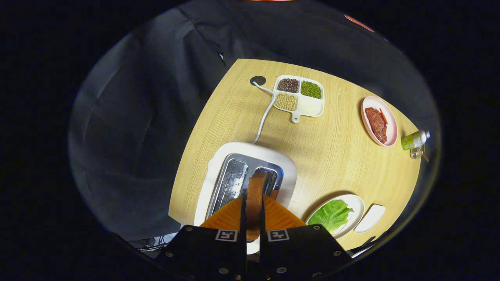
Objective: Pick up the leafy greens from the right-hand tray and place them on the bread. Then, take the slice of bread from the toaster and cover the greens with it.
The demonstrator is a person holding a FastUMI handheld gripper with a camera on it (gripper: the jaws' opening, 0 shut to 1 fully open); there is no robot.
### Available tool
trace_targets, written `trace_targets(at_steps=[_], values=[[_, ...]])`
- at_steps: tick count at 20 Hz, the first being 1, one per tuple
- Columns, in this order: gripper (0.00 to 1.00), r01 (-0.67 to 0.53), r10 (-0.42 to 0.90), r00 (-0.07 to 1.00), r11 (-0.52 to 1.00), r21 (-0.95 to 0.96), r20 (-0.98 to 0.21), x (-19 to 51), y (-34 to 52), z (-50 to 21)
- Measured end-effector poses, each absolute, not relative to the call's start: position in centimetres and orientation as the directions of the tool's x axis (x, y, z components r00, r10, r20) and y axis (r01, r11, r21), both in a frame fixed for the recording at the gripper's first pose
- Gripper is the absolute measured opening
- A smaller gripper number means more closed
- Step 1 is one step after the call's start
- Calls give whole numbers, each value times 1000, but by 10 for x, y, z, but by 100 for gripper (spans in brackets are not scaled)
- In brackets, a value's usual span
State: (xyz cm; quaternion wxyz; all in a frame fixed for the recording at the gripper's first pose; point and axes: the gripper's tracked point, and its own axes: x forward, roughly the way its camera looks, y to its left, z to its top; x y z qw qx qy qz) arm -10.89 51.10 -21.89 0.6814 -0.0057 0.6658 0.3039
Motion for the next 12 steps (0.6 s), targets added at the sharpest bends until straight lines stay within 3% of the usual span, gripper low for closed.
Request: trace_targets(at_steps=[12], values=[[10, -315, 641, 26, 733, 603, -767, -93, 456, -154]])
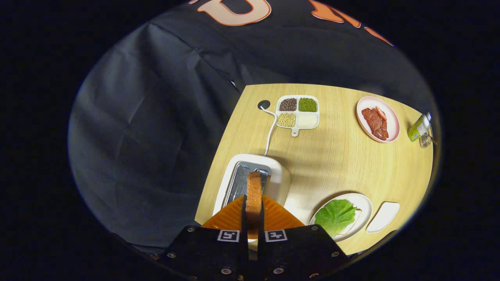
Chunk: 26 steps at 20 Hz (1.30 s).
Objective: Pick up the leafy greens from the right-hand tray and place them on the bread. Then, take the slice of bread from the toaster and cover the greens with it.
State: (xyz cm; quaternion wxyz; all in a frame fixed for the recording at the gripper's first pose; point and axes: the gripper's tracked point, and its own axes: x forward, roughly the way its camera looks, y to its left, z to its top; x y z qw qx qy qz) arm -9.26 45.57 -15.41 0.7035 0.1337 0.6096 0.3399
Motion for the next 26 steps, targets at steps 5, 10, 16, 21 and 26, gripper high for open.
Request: trace_targets(at_steps=[5, 10, 16, 21, 26], values=[[9, -246, 692, 76, 711, 659, -718, -91, 402, -149], [10, -172, 711, 106, 702, 691, -696, -97, 348, -162], [9, -119, 761, 94, 648, 752, -642, -120, 318, -186], [9, -89, 763, 74, 646, 758, -642, -142, 296, -230], [9, -22, 777, 52, 629, 777, -628, -161, 288, -280]])
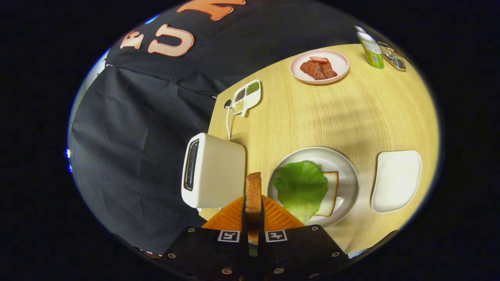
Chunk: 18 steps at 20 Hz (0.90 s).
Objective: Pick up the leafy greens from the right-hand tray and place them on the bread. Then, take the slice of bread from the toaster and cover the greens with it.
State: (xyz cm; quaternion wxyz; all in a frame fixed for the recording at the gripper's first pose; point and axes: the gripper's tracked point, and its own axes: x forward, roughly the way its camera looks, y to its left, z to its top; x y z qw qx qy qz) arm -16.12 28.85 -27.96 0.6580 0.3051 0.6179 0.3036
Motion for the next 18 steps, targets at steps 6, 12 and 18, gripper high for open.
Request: trace_targets(at_steps=[6, 12, 18], values=[[9, 24, 750, 49, 660, 751, -660, -170, 273, -328], [15, -1, 671, 71, 740, 672, -738, -168, 248, -360], [52, -104, 551, 136, 834, 542, -823, -154, 220, -372]])
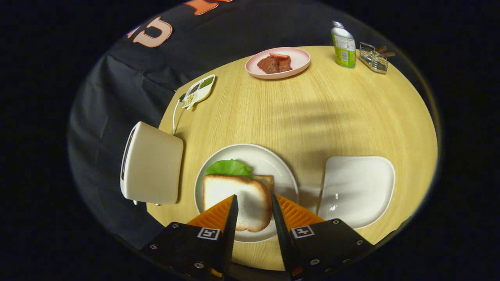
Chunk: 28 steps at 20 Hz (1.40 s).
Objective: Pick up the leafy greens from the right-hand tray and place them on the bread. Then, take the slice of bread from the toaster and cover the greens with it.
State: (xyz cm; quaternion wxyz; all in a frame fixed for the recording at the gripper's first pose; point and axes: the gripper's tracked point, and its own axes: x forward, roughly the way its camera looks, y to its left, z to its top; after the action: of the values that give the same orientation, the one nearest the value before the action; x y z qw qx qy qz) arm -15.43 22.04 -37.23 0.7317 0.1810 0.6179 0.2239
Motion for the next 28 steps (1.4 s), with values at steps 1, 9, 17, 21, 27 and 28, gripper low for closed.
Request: trace_targets(at_steps=[1, 9, 17, 21, 27, 28], values=[[55, -105, 555, 172, 832, 545, -814, -146, 218, -365], [66, -197, 436, 637, 889, 412, -636, -41, 165, -255], [73, -200, 250, 912, 963, 180, -325, 19, 104, -90], [82, -201, 218, 964, 973, 115, -152, 22, 96, -6], [96, -171, 169, 985, 983, 60, 31, 22, 87, 75], [97, -160, 157, 987, 985, 62, 47, 24, 85, 80]])
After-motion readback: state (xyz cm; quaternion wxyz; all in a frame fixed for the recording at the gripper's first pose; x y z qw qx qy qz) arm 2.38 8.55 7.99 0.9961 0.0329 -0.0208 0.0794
